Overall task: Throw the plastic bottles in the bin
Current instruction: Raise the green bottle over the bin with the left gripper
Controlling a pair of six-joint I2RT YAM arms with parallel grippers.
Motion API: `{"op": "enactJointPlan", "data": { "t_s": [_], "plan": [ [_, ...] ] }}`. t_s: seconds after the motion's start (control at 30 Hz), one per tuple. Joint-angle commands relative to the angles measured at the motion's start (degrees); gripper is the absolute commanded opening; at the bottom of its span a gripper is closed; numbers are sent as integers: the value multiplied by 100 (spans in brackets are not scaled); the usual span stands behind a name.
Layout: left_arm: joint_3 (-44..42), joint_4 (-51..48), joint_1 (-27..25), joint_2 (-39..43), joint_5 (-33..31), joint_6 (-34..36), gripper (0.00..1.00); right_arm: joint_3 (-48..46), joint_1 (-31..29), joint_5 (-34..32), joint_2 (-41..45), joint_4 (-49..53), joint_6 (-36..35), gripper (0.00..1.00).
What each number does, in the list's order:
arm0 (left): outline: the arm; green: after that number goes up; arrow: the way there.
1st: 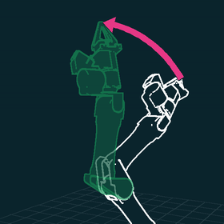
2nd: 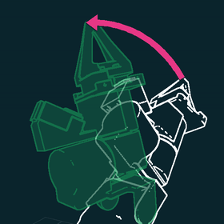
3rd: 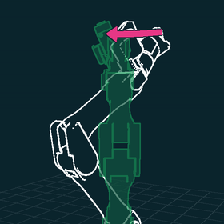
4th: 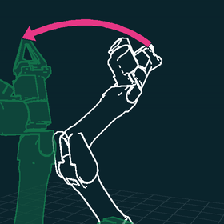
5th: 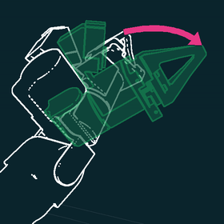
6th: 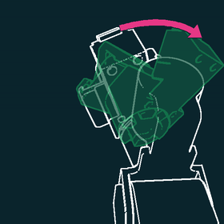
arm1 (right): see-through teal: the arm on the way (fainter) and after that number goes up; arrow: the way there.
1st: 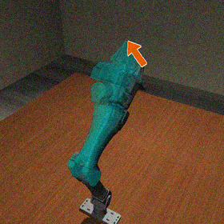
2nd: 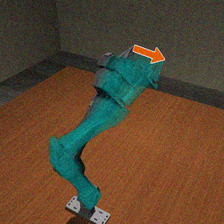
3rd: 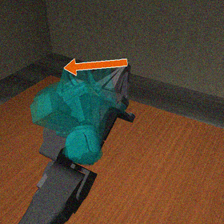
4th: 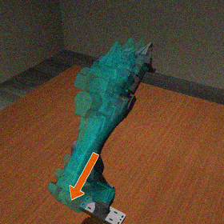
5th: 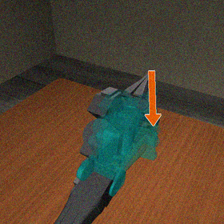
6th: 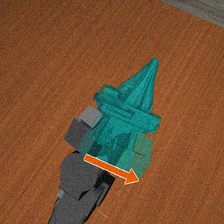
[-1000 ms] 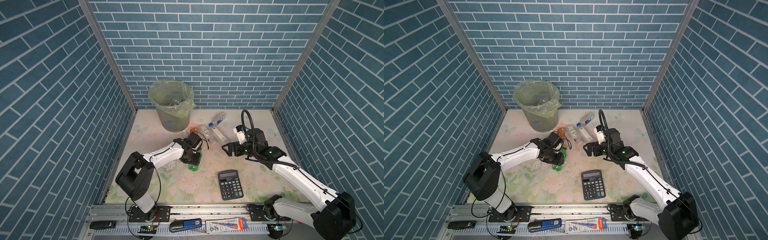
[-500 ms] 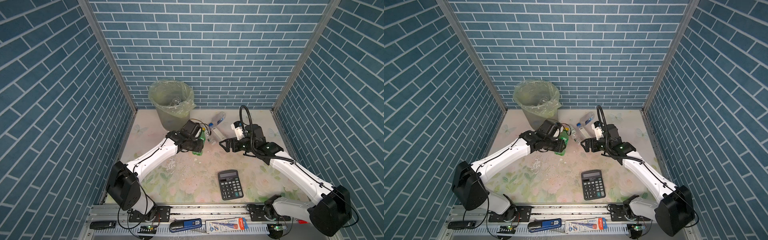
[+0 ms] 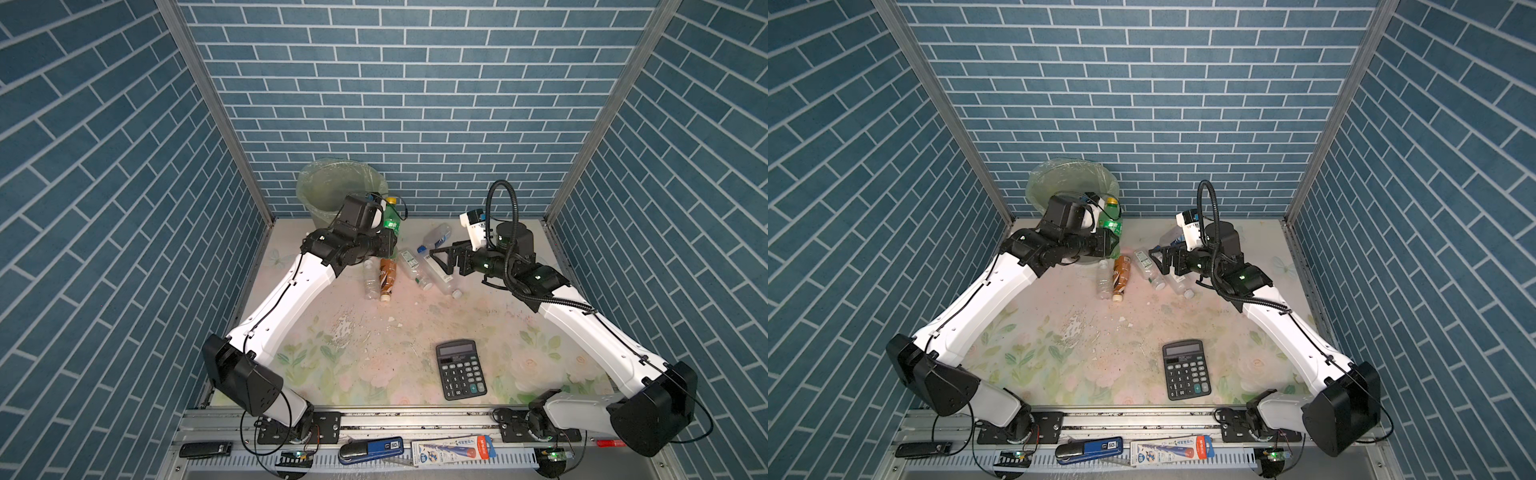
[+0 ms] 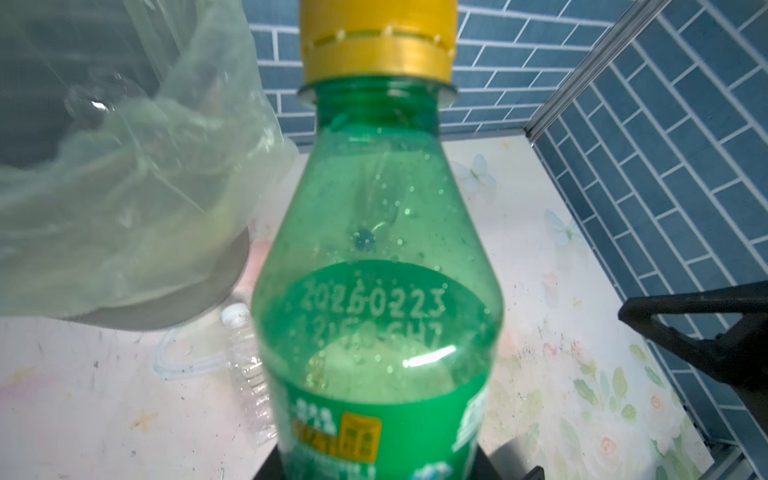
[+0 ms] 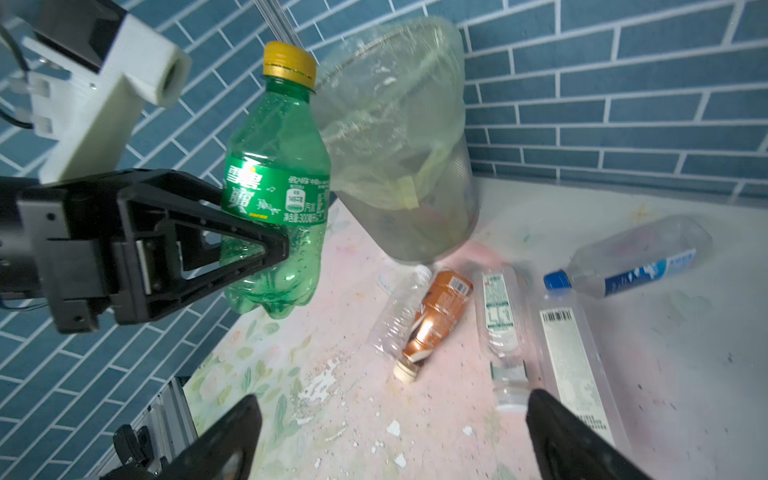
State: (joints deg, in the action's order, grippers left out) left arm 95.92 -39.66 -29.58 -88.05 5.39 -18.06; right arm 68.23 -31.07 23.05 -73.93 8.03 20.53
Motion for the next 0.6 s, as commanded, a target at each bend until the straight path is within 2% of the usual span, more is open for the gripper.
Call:
{"op": "enactJointPlan", "data": {
  "t_s": [0.0,0.13,0.37,0.57],
  "plan": [
    [521,-74,164,-135,-36,231,46,567,5,288,-144,-531,-212,99],
    [1480,-83,472,-364,-112,254,46,1219,5,334,-557,-427,-287,99],
    [3474,-182,994,-955,-616,513,46,1993,-4,472,-1042,-522,-231,99],
    [4781,-244,1418,-1469,-498,496,45,2748,-4,637,-1470,-411,-295,99]
  ]
}}
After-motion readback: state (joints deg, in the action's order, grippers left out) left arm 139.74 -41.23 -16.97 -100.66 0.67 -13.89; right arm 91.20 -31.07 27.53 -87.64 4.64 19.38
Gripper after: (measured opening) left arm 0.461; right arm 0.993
